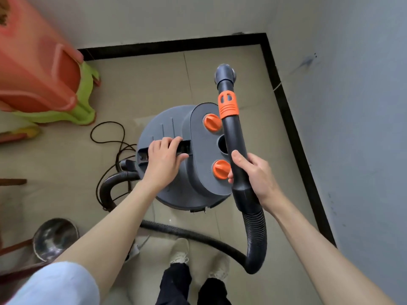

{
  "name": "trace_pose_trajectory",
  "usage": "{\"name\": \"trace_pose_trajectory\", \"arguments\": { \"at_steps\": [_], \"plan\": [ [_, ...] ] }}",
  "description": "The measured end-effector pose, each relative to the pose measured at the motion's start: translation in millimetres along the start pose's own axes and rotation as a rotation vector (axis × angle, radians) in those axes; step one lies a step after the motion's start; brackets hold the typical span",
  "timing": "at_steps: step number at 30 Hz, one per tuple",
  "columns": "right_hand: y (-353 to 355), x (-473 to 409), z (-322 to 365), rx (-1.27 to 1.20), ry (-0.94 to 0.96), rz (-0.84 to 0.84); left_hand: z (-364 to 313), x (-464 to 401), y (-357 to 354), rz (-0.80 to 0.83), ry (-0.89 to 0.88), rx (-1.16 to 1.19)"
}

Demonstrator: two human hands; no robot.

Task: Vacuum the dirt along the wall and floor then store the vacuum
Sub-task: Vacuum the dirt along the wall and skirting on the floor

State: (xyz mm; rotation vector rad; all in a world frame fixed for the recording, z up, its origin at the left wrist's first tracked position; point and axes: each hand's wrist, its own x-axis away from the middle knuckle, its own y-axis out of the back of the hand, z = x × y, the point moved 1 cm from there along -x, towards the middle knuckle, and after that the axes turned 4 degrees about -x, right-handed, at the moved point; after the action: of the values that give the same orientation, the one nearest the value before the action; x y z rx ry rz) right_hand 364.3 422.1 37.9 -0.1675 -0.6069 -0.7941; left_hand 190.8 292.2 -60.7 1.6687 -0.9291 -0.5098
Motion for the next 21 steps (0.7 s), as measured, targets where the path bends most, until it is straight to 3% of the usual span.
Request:
{"name": "trace_pose_trajectory", "arguments": {
  "at_steps": [10, 21],
  "plan": [
    [25, 24, -46, -0.135, -0.078, -0.153, -36, 8, -14, -0.004, 0.04, 0.175],
    [73, 58, -68, -0.158, -0.079, -0.2, -119, 37, -45, 0.018, -0.1, 0.21]
  ]
}}
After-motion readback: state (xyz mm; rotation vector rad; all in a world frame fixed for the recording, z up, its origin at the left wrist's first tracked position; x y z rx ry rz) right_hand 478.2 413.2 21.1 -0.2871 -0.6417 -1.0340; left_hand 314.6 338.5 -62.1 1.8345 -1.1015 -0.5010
